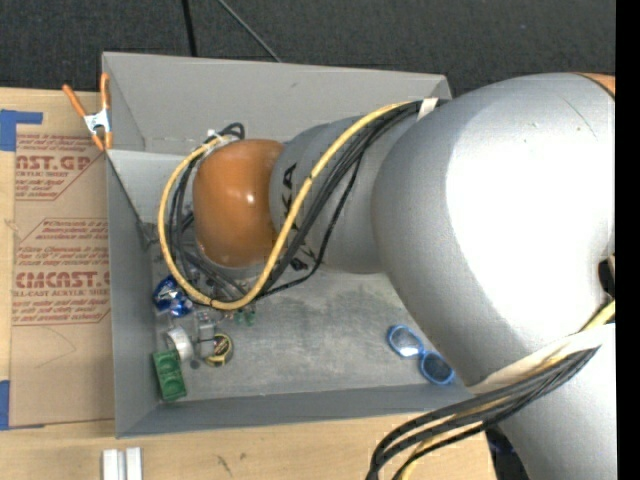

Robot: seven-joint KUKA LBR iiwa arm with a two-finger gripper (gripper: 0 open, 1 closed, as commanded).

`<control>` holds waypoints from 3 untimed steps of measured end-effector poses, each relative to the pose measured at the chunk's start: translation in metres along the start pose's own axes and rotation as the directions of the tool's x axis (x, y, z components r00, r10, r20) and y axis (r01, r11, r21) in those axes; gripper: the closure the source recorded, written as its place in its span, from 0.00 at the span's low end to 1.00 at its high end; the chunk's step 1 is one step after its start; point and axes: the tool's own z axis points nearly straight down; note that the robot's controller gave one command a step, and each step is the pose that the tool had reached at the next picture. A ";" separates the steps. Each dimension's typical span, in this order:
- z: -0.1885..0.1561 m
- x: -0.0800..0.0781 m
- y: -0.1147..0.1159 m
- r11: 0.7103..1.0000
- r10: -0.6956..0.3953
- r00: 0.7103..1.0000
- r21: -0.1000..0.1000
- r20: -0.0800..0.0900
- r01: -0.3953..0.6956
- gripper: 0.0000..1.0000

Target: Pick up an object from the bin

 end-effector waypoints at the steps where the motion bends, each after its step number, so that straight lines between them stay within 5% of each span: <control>1: -0.004 -0.001 -0.002 1.000 0.002 1.000 0.001 -0.001 -0.002 1.00; 2: -0.019 -0.021 0.001 0.970 0.245 0.969 0.004 -0.008 -0.245 1.00; 3: -0.122 -0.027 0.019 0.973 -0.232 0.973 0.000 -0.004 0.232 1.00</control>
Offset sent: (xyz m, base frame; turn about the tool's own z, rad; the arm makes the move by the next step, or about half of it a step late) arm 0.0000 0.0000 0.0000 0.0000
